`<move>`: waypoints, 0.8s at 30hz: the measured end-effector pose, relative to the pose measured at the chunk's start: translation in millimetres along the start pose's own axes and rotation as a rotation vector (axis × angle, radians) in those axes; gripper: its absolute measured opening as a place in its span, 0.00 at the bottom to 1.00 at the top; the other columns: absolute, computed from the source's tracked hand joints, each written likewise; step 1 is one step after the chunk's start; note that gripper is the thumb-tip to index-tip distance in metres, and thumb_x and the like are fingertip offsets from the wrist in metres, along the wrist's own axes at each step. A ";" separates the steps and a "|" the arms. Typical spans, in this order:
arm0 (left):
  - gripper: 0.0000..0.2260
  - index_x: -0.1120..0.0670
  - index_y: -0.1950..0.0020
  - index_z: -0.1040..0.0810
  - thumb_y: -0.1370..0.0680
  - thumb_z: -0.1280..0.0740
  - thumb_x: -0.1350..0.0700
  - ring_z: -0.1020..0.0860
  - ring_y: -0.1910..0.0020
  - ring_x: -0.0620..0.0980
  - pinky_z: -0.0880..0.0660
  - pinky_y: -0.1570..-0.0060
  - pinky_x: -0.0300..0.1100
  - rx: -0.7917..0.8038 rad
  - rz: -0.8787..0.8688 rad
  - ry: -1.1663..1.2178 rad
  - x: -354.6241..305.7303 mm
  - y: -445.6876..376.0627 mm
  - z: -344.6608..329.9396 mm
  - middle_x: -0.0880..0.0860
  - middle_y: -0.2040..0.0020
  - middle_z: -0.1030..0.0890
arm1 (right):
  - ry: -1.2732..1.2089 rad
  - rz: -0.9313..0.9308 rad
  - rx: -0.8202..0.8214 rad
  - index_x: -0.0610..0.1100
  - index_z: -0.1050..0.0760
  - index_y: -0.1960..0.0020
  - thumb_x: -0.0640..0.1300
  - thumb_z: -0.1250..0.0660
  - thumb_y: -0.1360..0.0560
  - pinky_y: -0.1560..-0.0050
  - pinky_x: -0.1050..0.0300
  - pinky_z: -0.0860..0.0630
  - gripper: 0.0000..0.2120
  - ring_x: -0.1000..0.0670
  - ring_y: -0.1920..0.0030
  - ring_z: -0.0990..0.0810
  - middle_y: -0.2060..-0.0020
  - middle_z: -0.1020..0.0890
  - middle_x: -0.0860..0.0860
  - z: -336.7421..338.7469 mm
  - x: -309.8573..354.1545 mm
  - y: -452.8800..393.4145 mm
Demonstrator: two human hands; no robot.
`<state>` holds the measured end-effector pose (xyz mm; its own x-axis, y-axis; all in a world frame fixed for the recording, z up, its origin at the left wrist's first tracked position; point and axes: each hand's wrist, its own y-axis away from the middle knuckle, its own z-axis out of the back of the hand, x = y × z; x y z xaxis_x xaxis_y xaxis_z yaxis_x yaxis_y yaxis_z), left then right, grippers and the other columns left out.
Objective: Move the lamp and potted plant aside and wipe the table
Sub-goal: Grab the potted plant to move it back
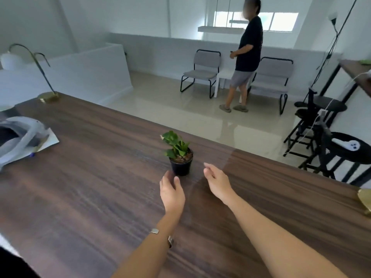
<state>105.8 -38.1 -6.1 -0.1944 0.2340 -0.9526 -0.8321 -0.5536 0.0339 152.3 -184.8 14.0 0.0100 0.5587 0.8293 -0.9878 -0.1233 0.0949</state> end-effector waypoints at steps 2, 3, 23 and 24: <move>0.20 0.51 0.27 0.36 0.19 0.41 0.51 0.29 0.33 0.51 0.33 0.37 0.42 0.053 0.004 0.061 4.8 -12.3 8.4 0.52 0.30 0.30 | -0.200 -0.056 0.041 0.46 0.36 0.24 0.53 0.44 0.18 0.32 0.61 0.39 0.24 0.50 0.27 0.34 0.26 0.32 0.50 -21.9 16.2 -8.3; 0.21 0.50 0.26 0.36 0.19 0.40 0.50 0.29 0.33 0.48 0.33 0.38 0.40 0.087 0.012 0.108 5.0 -16.7 9.5 0.50 0.30 0.29 | -0.324 -0.095 0.050 0.47 0.39 0.23 0.53 0.43 0.18 0.29 0.58 0.39 0.26 0.50 0.25 0.36 0.24 0.35 0.51 -29.1 22.0 -12.4; 0.21 0.48 0.29 0.31 0.22 0.35 0.48 0.26 0.38 0.44 0.29 0.33 0.48 0.609 -0.009 0.352 -41.5 -10.7 -83.2 0.46 0.37 0.24 | -0.760 -0.157 -0.481 0.45 0.27 0.31 0.45 0.35 0.20 0.37 0.50 0.24 0.18 0.53 0.38 0.23 0.39 0.20 0.51 37.1 -21.9 1.0; 0.22 0.48 0.29 0.31 0.22 0.35 0.48 0.26 0.37 0.45 0.29 0.33 0.48 0.652 -0.006 0.358 -48.5 -1.5 -97.6 0.47 0.36 0.24 | -0.767 -0.174 -0.537 0.45 0.27 0.31 0.45 0.35 0.20 0.37 0.49 0.24 0.18 0.52 0.38 0.22 0.39 0.19 0.50 49.5 -29.5 8.6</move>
<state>167.2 -126.6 10.5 -0.1003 -0.1009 -0.9898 -0.9937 0.0595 0.0946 151.2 -243.0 17.5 0.0740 -0.1799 0.9809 -0.9004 0.4108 0.1433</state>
